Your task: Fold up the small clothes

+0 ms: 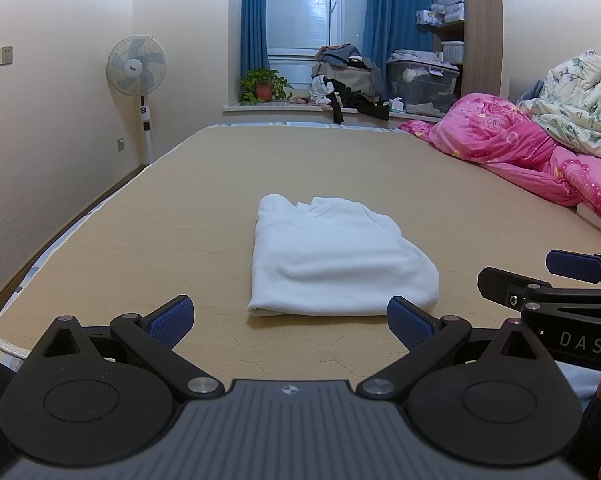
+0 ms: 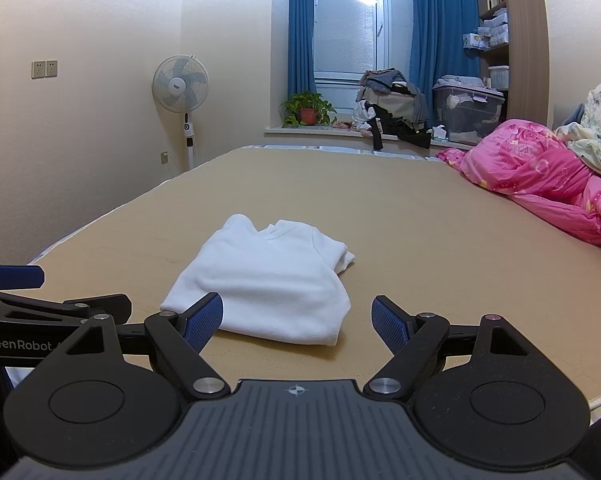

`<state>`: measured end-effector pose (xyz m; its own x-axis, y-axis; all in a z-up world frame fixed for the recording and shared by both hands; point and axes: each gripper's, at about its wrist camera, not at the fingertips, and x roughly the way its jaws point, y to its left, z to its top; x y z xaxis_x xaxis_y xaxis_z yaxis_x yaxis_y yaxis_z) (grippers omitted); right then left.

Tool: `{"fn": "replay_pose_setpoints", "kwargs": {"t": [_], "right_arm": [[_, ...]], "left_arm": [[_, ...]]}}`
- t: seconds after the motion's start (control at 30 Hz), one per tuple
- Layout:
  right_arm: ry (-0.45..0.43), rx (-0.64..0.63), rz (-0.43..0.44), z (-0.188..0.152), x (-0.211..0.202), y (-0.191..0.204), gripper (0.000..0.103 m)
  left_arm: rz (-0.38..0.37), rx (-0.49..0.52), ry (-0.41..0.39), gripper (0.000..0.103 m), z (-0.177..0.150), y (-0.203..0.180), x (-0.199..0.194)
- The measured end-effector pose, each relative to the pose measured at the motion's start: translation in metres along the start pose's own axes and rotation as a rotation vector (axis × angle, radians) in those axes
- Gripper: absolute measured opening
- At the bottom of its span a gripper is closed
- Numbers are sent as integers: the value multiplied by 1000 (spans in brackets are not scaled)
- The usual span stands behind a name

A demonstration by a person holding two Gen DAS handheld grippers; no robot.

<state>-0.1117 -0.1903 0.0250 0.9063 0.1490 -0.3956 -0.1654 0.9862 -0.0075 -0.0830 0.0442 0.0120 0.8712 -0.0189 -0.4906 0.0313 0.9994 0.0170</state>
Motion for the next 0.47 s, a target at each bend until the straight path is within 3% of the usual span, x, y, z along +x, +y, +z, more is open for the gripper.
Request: {"fn": "replay_pose_setpoints", "kwargs": {"t": [0.47], "right_arm": [[7,5,5,-1,1,0,83]], "left_arm": [[-2,2,-5,103,0,-1,0]]}}
